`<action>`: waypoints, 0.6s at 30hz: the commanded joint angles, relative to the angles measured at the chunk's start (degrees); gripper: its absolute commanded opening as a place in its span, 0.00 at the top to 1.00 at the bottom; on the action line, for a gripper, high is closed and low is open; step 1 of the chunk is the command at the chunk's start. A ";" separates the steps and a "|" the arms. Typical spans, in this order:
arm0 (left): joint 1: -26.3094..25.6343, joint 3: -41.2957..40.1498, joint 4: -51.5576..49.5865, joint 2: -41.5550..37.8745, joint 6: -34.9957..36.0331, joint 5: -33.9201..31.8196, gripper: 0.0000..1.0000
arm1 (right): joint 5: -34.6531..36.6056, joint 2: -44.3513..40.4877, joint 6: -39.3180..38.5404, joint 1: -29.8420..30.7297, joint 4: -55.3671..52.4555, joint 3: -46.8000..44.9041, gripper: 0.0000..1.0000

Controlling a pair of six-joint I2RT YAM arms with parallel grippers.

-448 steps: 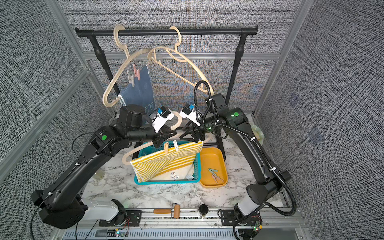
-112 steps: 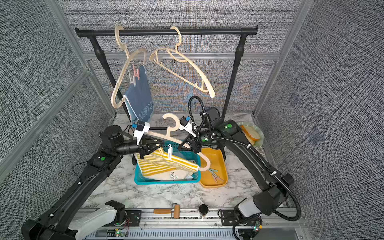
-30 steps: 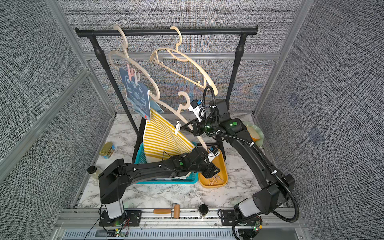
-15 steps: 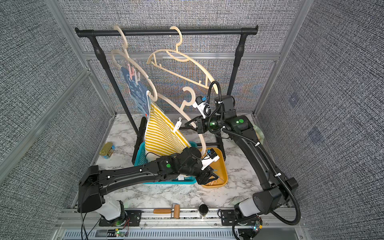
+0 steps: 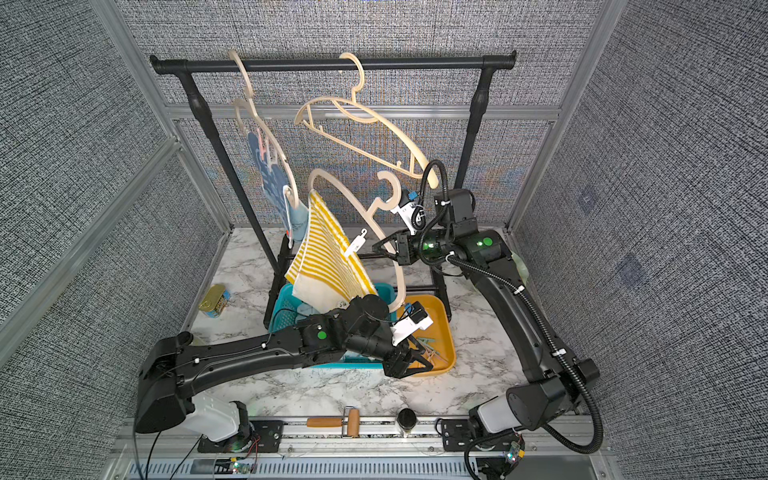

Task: Remove the clothespins securing towels to the hanger
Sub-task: Remove the clothespin from the hanger.

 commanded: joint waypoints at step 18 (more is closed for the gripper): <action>-0.42 2.13 -7.87 -13.26 1.49 -17.92 0.49 | -7.61 1.29 -14.32 0.32 -4.36 -1.60 1.00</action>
